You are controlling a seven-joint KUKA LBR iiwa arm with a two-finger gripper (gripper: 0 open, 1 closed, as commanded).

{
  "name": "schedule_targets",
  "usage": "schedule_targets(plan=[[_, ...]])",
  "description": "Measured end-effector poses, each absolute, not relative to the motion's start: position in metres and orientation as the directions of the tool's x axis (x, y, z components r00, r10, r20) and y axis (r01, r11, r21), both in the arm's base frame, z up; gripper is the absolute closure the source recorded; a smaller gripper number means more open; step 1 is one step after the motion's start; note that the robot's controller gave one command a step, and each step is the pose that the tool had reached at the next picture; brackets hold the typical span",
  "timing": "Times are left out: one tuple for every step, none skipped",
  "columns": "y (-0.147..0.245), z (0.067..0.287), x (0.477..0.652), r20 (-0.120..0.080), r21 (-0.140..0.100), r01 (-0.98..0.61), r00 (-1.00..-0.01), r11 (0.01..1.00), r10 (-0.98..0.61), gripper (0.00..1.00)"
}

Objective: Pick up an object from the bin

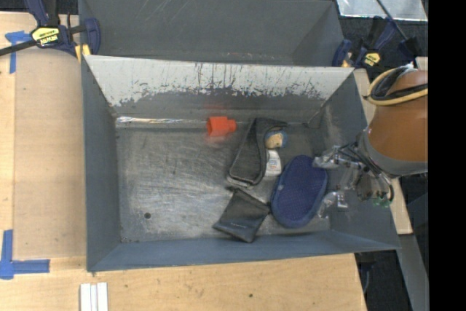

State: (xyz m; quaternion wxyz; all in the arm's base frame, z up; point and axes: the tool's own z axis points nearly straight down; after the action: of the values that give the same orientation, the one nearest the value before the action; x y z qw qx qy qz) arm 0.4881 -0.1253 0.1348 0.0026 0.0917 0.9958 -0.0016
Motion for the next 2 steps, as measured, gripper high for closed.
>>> schedule_targets(plan=[[-0.089, 0.159, 0.506, -0.006, -0.002, -0.344, -0.939, 0.939, -0.344, 0.0], [-0.126, 0.107, 0.517, -0.002, -0.001, -0.622, -0.783, 0.783, -0.622, 0.0]])
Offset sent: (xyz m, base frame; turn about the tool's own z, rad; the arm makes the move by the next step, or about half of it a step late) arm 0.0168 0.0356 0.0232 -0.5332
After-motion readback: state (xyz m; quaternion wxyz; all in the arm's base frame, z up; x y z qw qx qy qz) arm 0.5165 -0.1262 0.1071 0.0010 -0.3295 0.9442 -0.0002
